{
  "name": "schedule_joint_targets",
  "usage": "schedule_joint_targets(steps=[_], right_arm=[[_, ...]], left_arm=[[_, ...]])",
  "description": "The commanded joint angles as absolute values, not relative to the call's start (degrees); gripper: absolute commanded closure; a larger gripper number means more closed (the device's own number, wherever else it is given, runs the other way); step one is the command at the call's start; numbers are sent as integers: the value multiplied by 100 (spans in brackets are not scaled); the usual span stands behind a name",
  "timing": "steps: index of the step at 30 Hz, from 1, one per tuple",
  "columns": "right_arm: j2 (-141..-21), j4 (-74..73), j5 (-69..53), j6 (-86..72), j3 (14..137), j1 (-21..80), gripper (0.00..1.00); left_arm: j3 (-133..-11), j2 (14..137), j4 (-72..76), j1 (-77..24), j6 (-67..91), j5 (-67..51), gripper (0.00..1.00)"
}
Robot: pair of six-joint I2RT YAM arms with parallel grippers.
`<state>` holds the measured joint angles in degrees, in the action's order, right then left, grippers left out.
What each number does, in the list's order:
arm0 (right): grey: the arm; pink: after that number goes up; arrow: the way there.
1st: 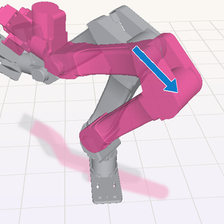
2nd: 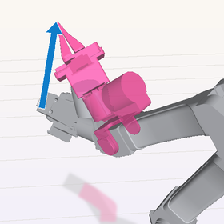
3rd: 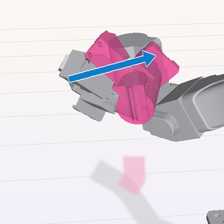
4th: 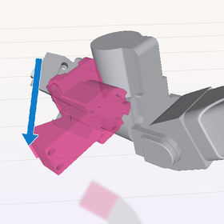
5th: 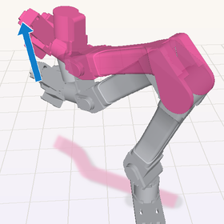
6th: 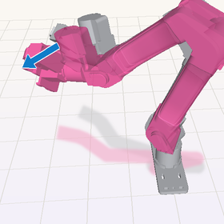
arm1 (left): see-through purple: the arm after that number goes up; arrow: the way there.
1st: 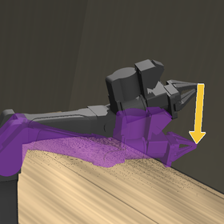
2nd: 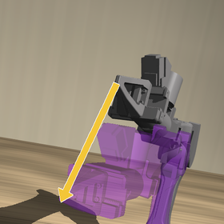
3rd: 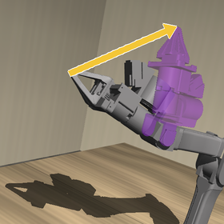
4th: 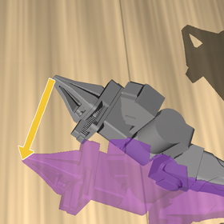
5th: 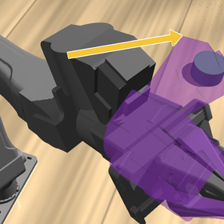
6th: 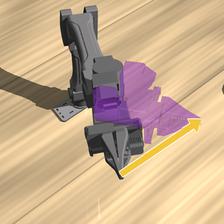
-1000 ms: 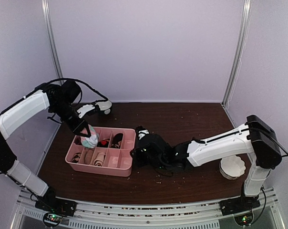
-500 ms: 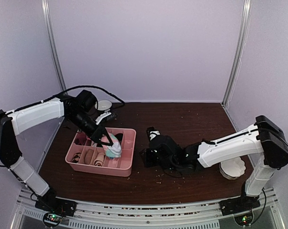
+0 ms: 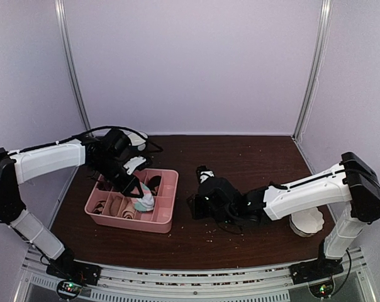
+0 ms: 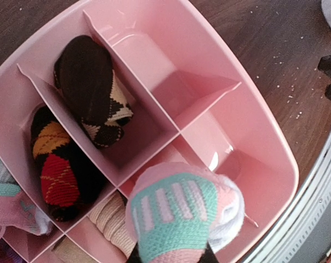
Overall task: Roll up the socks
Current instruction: Place the sock in the storage box.
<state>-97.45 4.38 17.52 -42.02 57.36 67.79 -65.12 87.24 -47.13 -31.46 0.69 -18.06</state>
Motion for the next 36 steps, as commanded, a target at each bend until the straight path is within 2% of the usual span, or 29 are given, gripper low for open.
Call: schedule_joint_targets(steps=[1,9,26,36], right_arm=[[-9692,316,1901,-4181,5798,6769,71],[-9740,274,1882,-4088,5932,6776,71],[-9726,475,1848,-4080,5734,6766,72],[-9825,703,1686,-4142,5616,6766,72]], left_arm=[[-6477,8586,-4553,-3263,188,-732,100],[-6314,8667,-4442,-3433,239,-715,100],[-6323,9230,-4188,-3850,901,-2514,100],[-6348,9218,-4219,-3850,606,-2769,100]])
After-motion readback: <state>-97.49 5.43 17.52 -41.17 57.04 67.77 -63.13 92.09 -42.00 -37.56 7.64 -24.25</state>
